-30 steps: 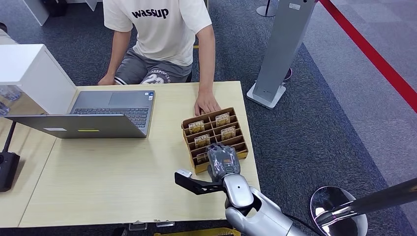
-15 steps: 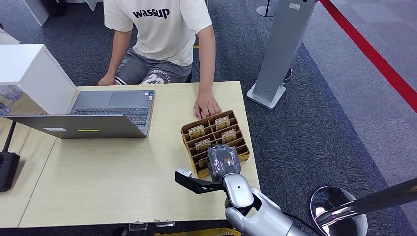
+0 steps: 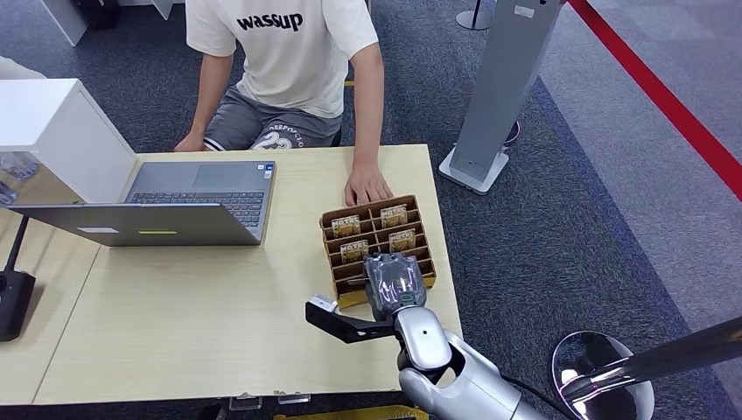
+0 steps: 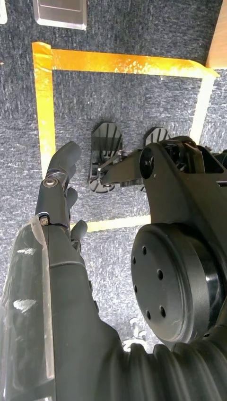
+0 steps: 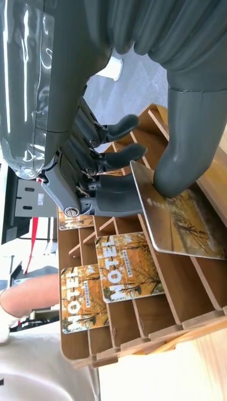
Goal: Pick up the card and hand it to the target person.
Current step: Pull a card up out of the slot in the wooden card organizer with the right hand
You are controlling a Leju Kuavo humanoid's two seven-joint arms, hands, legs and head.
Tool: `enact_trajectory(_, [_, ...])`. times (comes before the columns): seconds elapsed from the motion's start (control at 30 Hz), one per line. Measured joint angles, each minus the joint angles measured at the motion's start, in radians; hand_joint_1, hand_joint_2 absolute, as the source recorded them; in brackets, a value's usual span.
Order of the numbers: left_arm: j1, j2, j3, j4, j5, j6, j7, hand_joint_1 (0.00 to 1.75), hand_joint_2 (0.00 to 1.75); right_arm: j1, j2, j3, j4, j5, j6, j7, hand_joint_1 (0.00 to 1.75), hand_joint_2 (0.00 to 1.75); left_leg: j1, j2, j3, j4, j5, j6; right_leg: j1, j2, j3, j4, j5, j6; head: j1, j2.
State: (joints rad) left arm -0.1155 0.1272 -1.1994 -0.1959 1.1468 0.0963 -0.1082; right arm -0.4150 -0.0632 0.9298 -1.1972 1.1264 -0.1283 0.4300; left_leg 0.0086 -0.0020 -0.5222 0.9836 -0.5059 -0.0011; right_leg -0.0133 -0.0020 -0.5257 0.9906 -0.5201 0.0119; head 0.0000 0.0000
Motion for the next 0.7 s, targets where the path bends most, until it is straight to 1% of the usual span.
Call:
enact_trajectory(0.13, [0.0, 0.001, -0.001, -0.001, -0.001, -0.002, 0.0, 0.0, 0.0, 0.004, 0.002, 0.0, 0.008, -0.004, -0.003, -0.004, 1.72, 1.75, 0.0, 0.0, 0.0, 0.0, 0.0, 0.0, 0.0, 0.0, 0.0, 0.0, 0.0, 0.0, 0.0, 0.0])
enact_trajectory(0.2, [0.0, 0.002, -0.002, -0.002, -0.002, -0.005, -0.003, 0.0, 0.0, 0.004, 0.002, 0.0, 0.01, -0.005, -0.003, -0.005, 1.74, 1.75, 0.0, 0.0, 0.0, 0.0, 0.0, 0.0, 0.0, 0.0, 0.0, 0.0, 0.0, 0.0, 0.0, 0.0])
enact_trajectory(0.33, [-0.003, 0.007, -0.032, 0.0, -0.037, -0.014, -0.039, 0.0, 1.75, 0.005, 0.008, -0.004, 0.033, -0.012, -0.012, -0.014, 1.75, 1.75, 0.0, 0.0, 0.0, 0.0, 0.0, 0.0, 0.0, 0.0, 0.001, 0.0, 0.0, 0.0, 0.0, 0.0])
enact_trajectory(0.57, [-0.001, 0.01, -0.016, 0.002, -0.023, 0.004, -0.03, 0.0, 1.75, -0.004, 0.002, -0.015, 0.016, -0.022, -0.03, -0.01, 1.75, 1.75, 0.0, 0.0, 0.0, 0.0, 0.0, 0.0, 0.0, 0.0, 0.0, 0.0, 0.0, 0.0, 0.0, 0.0])
enact_trajectory(0.7, [-0.001, 0.008, -0.012, 0.002, -0.019, 0.0, -0.029, 0.0, 1.75, -0.021, -0.034, -0.05, -0.1, -0.022, -0.067, 0.007, 1.75, 1.75, 0.0, 0.0, -0.001, 0.0, 0.0, 0.0, 0.0, 0.0, -0.001, 0.0, 0.0, 0.0, 0.0, 0.0])
